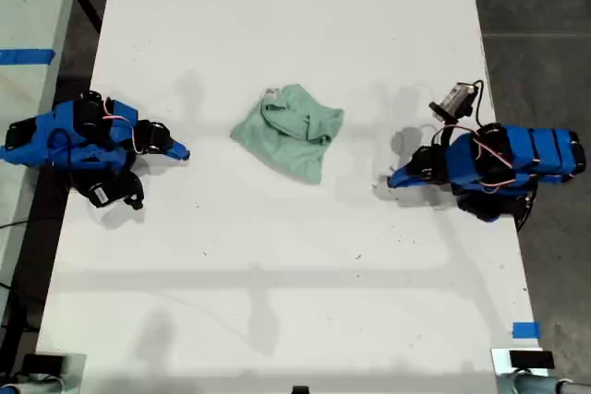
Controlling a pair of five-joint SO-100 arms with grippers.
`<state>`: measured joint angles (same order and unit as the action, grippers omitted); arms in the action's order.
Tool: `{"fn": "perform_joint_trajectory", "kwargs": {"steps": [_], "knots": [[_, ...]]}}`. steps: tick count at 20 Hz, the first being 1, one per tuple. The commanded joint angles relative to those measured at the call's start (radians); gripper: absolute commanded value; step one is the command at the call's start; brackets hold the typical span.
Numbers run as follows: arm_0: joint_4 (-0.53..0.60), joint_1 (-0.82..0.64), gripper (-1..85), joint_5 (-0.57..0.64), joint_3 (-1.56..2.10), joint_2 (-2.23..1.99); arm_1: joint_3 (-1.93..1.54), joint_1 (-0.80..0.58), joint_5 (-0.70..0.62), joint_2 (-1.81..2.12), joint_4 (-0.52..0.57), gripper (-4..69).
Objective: Fold tshirt
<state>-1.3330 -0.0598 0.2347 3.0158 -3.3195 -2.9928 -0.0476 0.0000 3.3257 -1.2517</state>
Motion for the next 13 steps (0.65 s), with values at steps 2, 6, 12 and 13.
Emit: {"fn": "perform_joint_trajectory", "kwargs": {"steps": [2,6,12,13], "knots": [[-0.074,0.002,5.0,-0.012,0.002,-0.011,0.0,-0.029,-0.62,0.032,-0.003,2.9],[-0.074,0.011,5.0,-0.012,0.002,-0.011,0.002,-0.02,-0.607,0.034,-0.006,2.1],[-0.074,0.009,5.0,-0.012,0.002,-0.011,0.002,-0.02,-0.607,0.034,-0.006,2.1],[-0.074,0.009,5.0,-0.012,0.002,-0.011,0.002,-0.02,-0.607,0.034,-0.006,2.1]]}}
